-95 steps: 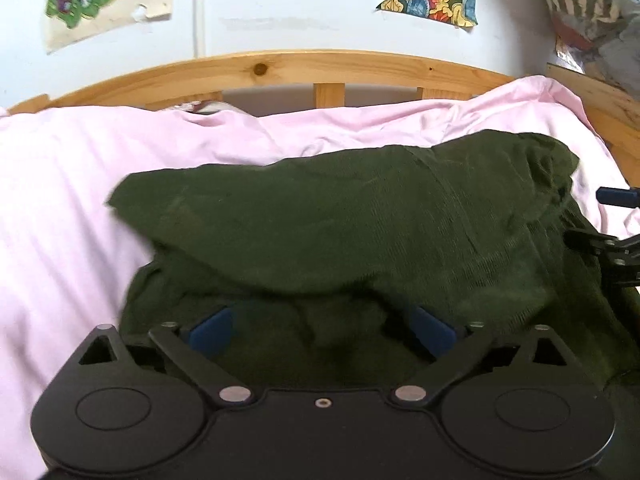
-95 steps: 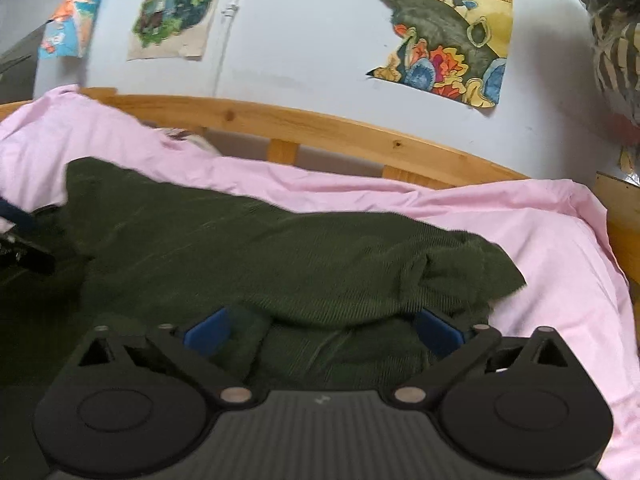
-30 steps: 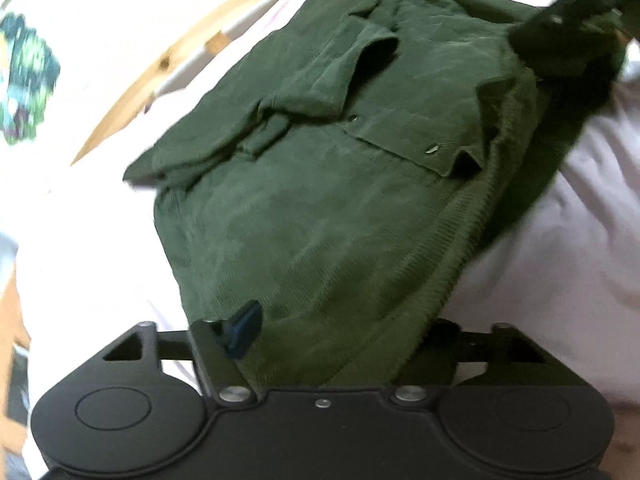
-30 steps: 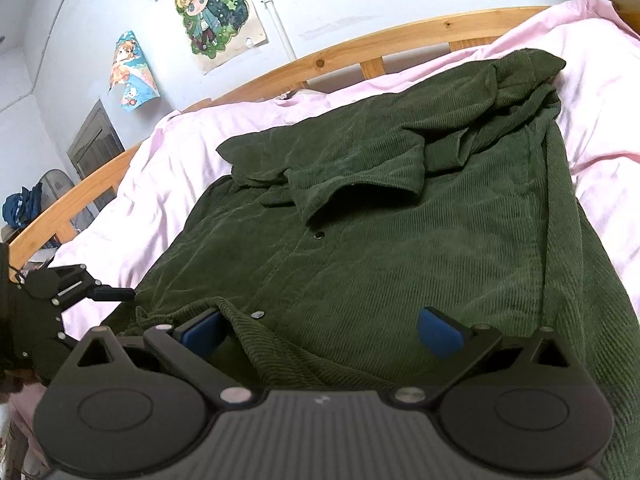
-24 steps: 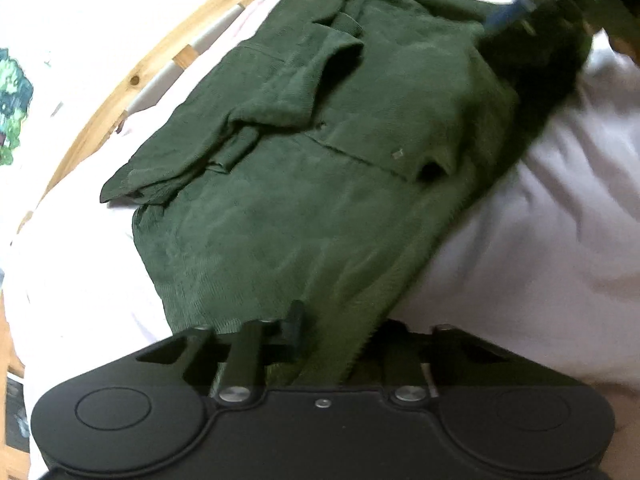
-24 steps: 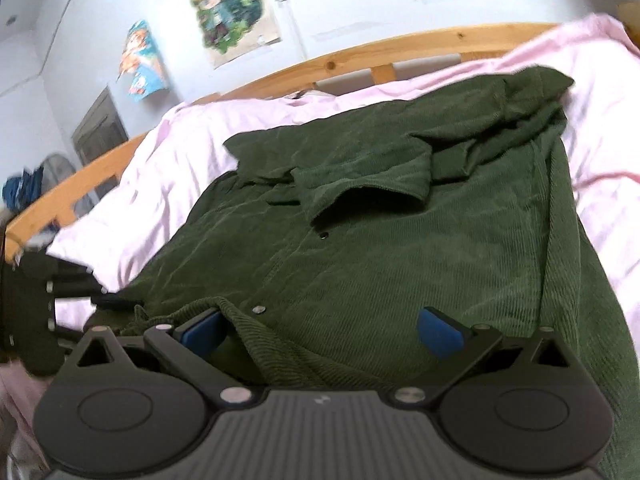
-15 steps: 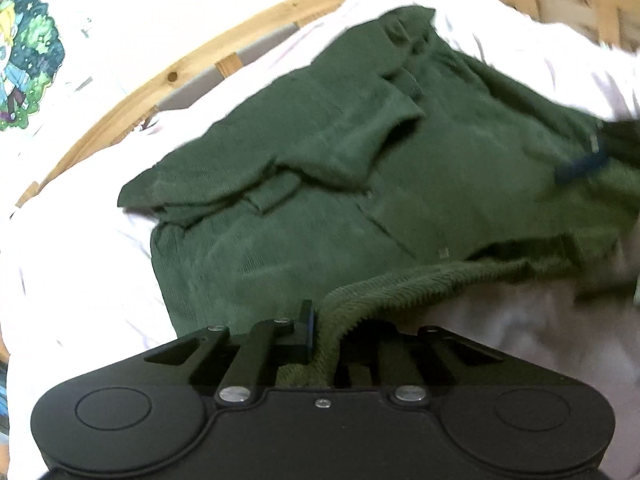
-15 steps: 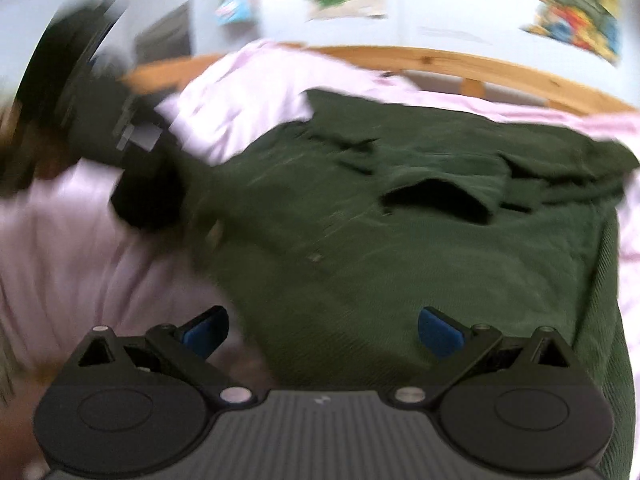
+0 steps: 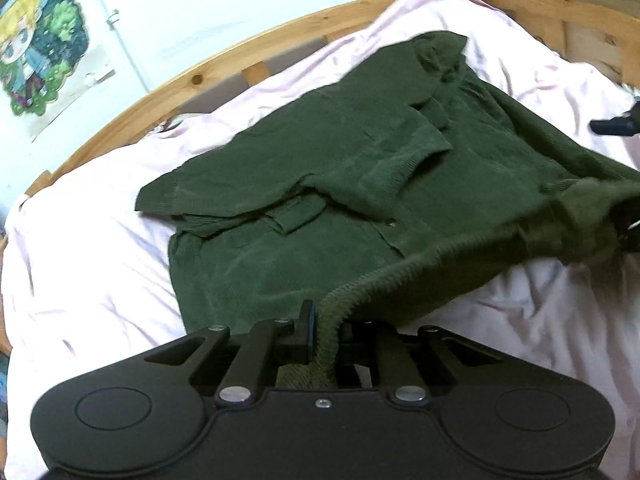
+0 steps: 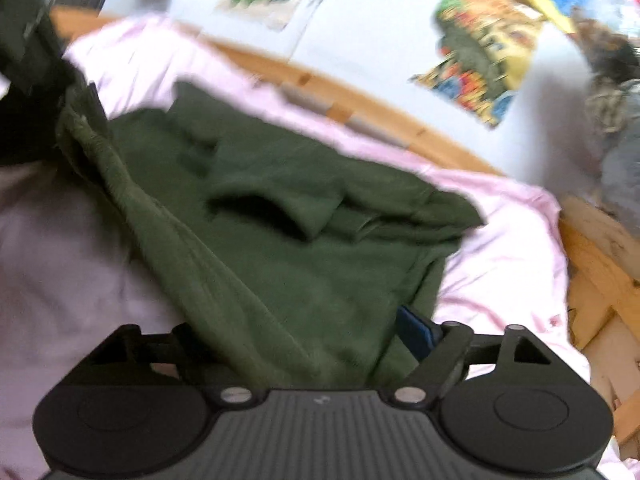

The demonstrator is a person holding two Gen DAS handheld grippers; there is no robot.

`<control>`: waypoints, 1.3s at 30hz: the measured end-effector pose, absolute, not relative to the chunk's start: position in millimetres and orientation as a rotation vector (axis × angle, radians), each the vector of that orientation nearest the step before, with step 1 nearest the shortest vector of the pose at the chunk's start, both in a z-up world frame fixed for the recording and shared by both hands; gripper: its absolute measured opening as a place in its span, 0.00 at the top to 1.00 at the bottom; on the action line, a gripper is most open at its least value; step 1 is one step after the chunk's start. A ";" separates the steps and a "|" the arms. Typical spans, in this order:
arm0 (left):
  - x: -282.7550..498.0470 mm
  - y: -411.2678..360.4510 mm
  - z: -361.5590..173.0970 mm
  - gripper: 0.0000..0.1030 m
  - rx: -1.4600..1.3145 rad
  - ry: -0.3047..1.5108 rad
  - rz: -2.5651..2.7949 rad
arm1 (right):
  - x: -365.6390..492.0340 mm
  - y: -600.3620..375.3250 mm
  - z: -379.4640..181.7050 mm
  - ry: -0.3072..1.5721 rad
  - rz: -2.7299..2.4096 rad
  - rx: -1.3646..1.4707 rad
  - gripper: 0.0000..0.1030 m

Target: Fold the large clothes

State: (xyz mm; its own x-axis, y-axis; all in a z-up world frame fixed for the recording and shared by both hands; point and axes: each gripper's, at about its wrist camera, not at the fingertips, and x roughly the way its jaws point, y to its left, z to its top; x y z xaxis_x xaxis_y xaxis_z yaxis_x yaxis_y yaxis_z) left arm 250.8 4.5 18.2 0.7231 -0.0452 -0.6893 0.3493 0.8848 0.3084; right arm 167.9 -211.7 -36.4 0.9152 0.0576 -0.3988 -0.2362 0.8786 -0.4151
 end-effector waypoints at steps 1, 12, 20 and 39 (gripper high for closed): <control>254.2 7.1 20.8 0.91 0.425 0.735 -0.217 | 167.3 -213.2 -33.0 0.363 0.138 -0.472 0.20; 262.2 13.5 13.5 0.73 0.429 0.742 -0.166 | 178.7 -214.9 -26.9 0.297 0.153 -0.463 0.64; 221.6 24.4 -25.1 0.61 0.534 0.821 -0.144 | 178.2 -207.9 -30.1 0.277 0.142 -0.514 0.69; 143.3 4.6 -10.0 0.96 0.608 0.539 -0.033 | 138.6 -198.1 -27.7 0.364 0.179 -0.617 0.94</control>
State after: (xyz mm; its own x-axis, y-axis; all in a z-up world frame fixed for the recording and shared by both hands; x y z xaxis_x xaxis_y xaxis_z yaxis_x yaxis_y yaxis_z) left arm 143.3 4.6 -10.0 0.8622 0.1256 -0.4908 0.1844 0.8246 0.5349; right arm 138.6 -198.1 -27.7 0.9213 0.0553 -0.3849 -0.2703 0.8026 -0.5317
